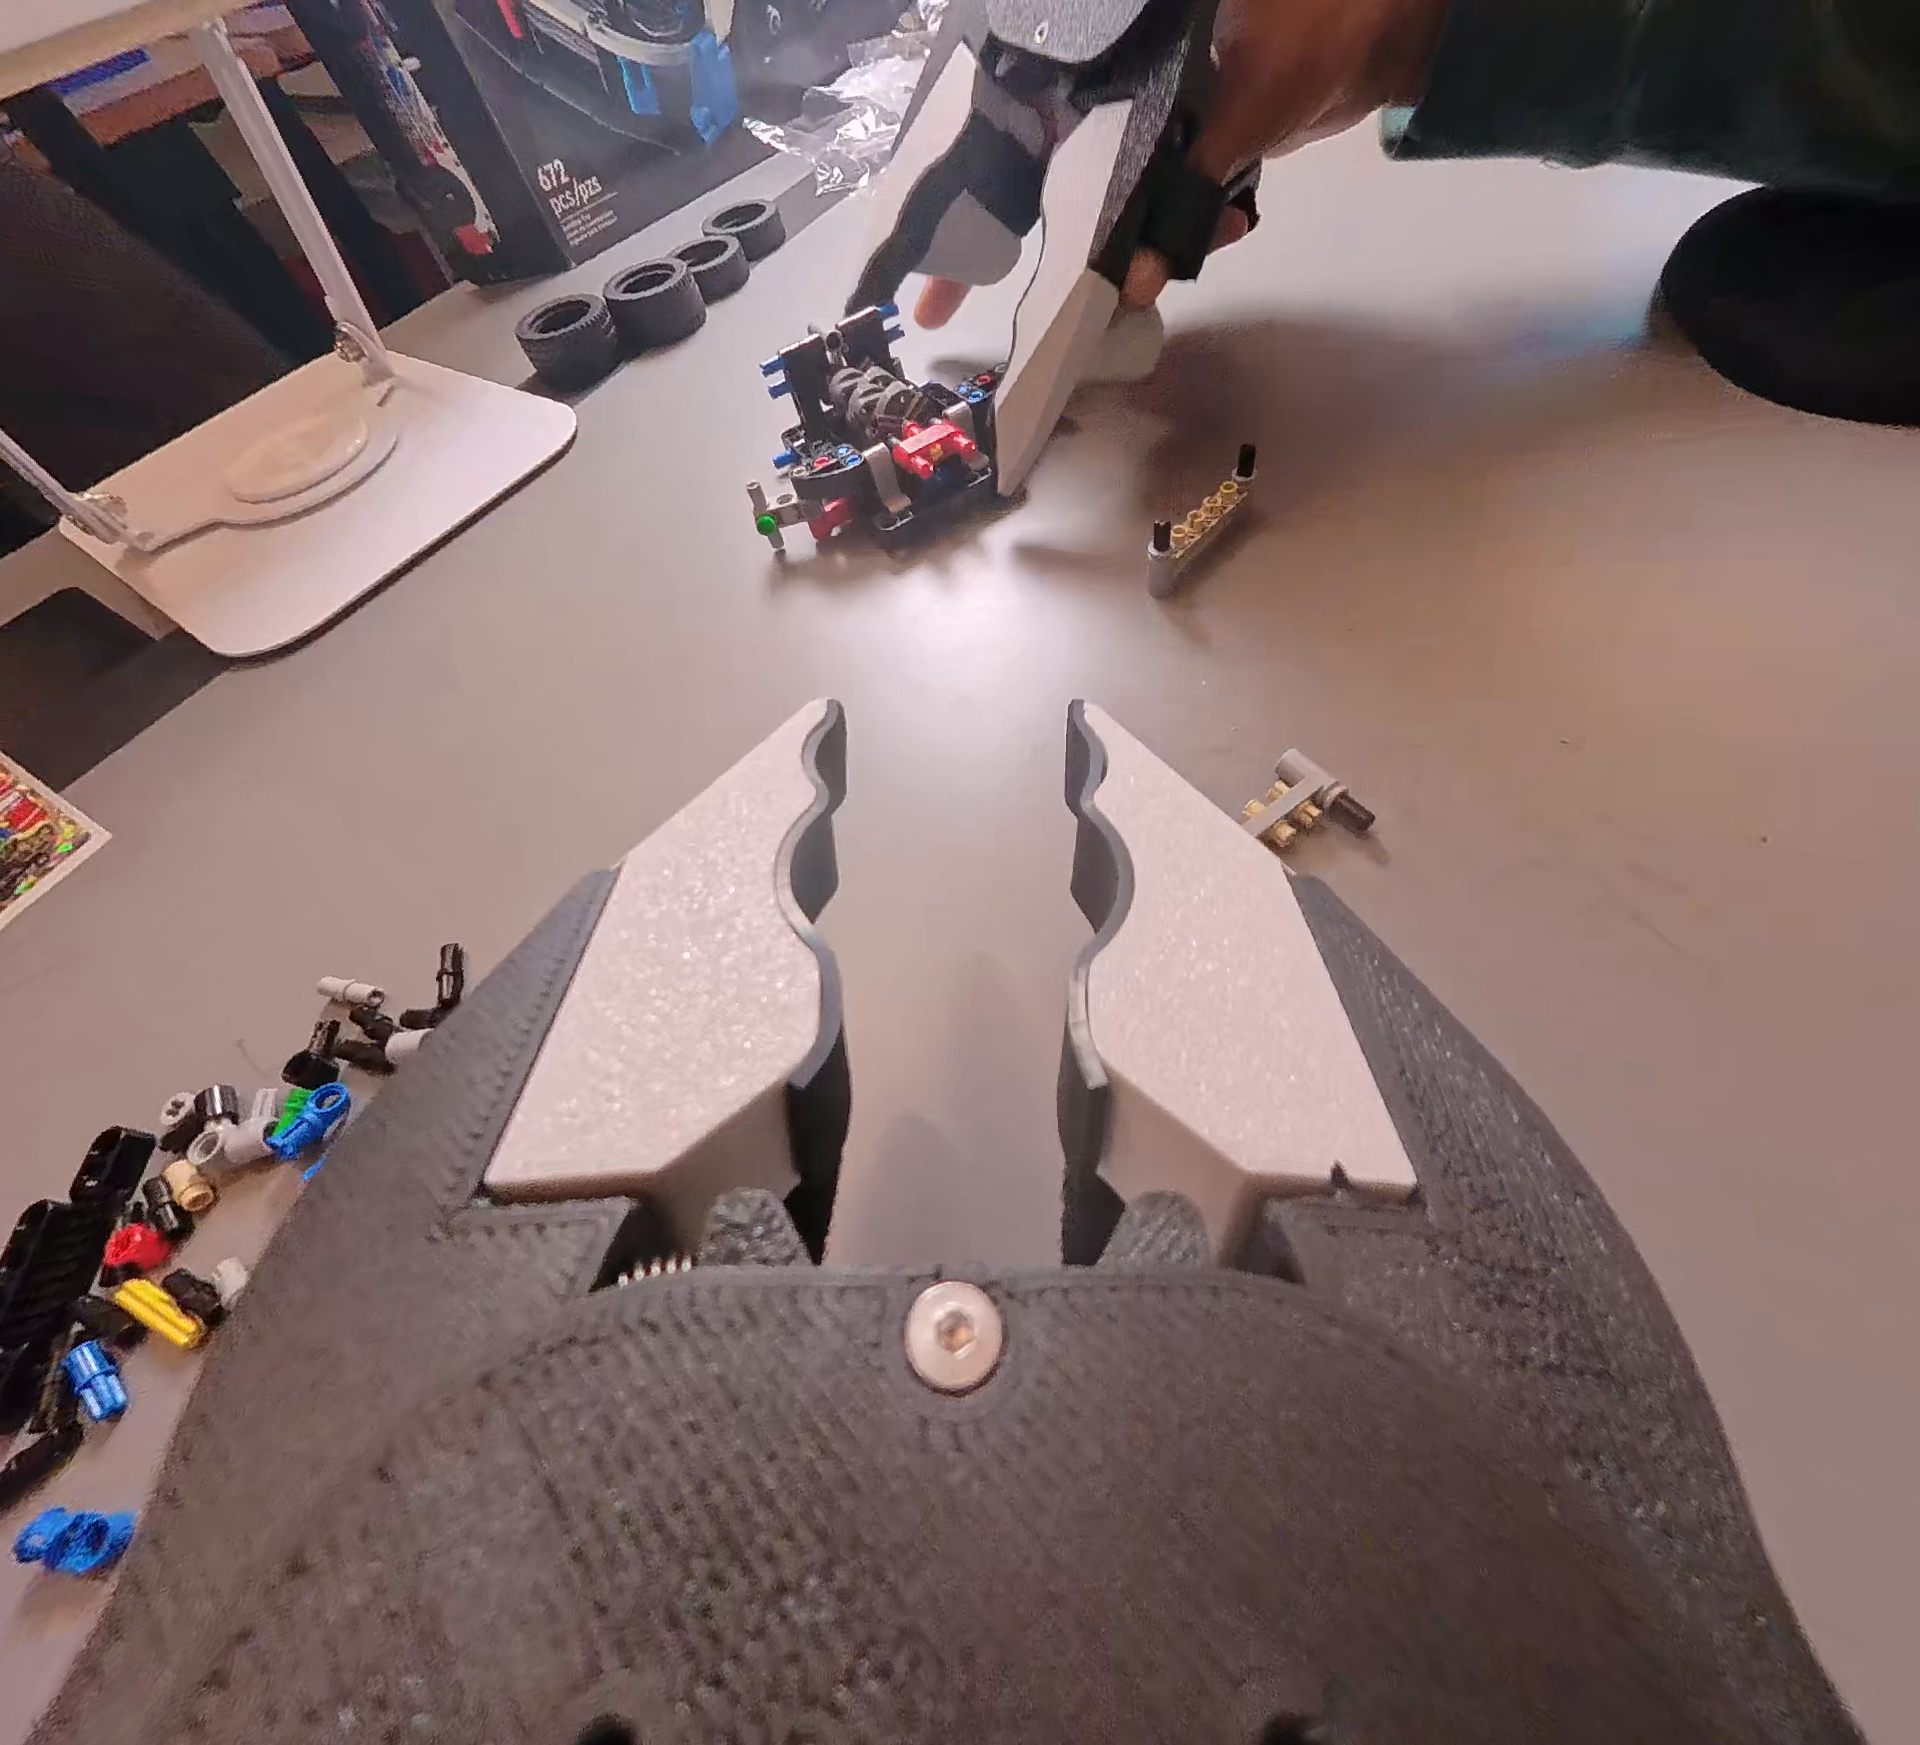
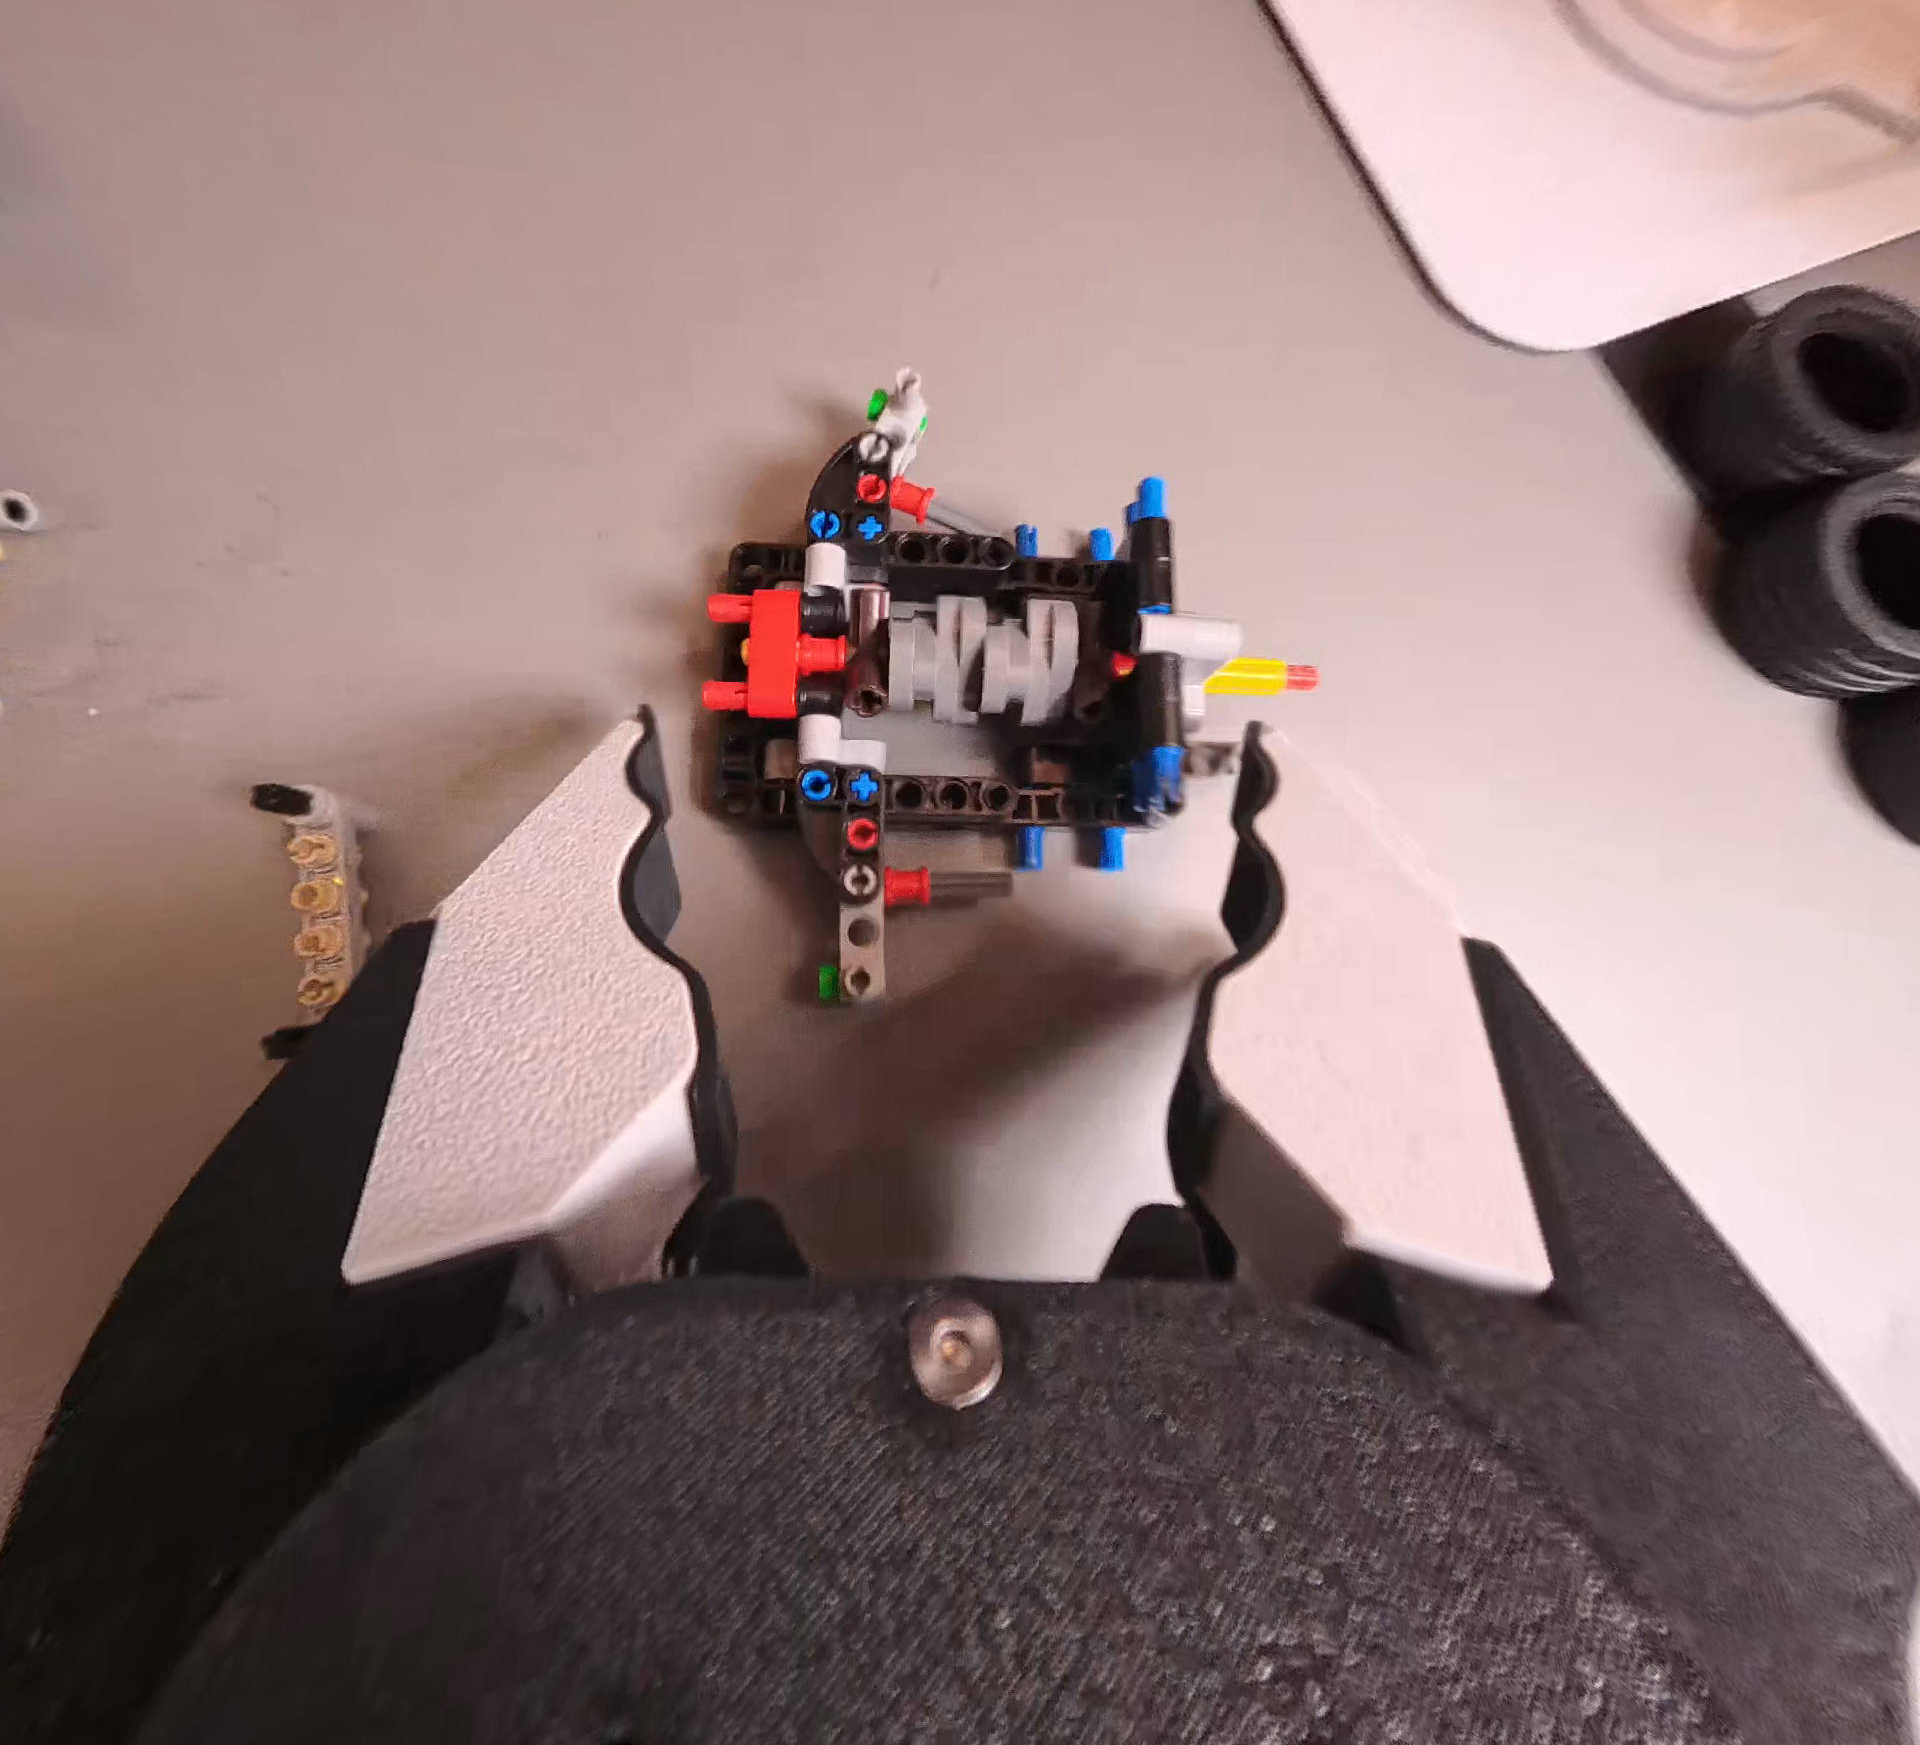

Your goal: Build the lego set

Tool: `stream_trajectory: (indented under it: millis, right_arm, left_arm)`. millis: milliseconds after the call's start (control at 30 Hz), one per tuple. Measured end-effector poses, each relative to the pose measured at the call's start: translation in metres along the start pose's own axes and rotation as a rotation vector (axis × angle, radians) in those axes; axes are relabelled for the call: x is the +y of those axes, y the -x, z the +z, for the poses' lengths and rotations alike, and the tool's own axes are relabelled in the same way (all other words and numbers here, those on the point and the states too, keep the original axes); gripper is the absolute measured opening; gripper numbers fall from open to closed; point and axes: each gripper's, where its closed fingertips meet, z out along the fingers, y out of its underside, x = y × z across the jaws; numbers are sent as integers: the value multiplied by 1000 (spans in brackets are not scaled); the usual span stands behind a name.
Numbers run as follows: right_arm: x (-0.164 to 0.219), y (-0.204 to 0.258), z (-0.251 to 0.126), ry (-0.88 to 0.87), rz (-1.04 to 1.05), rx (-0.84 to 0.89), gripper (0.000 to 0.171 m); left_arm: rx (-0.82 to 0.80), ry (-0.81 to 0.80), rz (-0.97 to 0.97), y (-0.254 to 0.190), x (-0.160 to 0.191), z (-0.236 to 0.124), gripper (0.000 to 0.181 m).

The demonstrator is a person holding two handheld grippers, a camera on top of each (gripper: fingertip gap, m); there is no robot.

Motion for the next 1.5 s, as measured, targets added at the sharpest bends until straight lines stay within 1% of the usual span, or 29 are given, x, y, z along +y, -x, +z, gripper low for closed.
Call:
stream_trajectory:
  millis: [67, 167, 267, 367, 400, 433, 467, 500, 567, 600, 767, 1000, 1200, 1267, 1333, 1367, 1433, 1500]
  right_arm:
    - [0, 4, 7, 3, -48, -4, 94]
    - [-2, 27, 7, 1, -114, -79, 93]
    - [-4, 50, 7, -23, -174, -132, 93]
    - [-3, 62, 5, -31, -211, -144, 93]
    - [-3, 64, 4, -37, -216, -145, 93]
    - [-2, 65, 4, -43, -213, -146, 93]
    - [-2, 65, 3, -51, -209, -146, 93]
    - [-1, 66, 3, -55, -205, -149, 93]
    - [-1, 65, 2, -57, -194, -159, 93]
    - [-1, 65, 3, -58, -196, -158, 93]
    - [-3, 67, 4, -66, -201, -166, 93]
    - [-3, 81, 2, -78, -273, -257, 93]
    - [-6, 84, 4, -83, -274, -276, 94]
    - [-12, 76, -5, -105, -239, -251, 99]
    - [-21, 70, -27, -158, -212, -229, 95]
    - [-22, 70, -40, -175, -204, -229, 90]
    - [-9, 78, -55, -138, -208, -243, 78]
    - [12, 86, -57, -57, -217, -238, 70]
  left_arm:
    - [0, 7, 0, 3, 1, 4, 42]
    - [21, 65, 7, 18, 5, 24, 46]
    - [156, 119, -36, 23, 4, 55, 47]
    - [329, 148, -12, 13, 4, 78, 44]
    - [349, 169, 2, 11, 7, 83, 42]
    - [356, 195, 21, 10, 11, 86, 36]
    - [365, 214, 45, 6, 13, 86, 27]
    - [361, 225, 68, 4, 16, 85, 25]
    - [323, 244, 110, 4, 20, 82, 13]
    - [321, 242, 120, 2, 20, 79, 12]
    - [295, 235, 139, 3, 22, 76, 11]
    - [450, 229, 131, -11, 25, 64, 10]
    - [455, 222, 126, -10, 26, 59, 10]
    - [468, 211, 111, -11, 24, 57, 12]
    - [485, 201, 95, -13, 23, 53, 18]
    - [486, 202, 92, -12, 24, 51, 19]
    - [469, 205, 97, -9, 25, 49, 22]
    - [459, 194, 90, -7, 23, 48, 23]
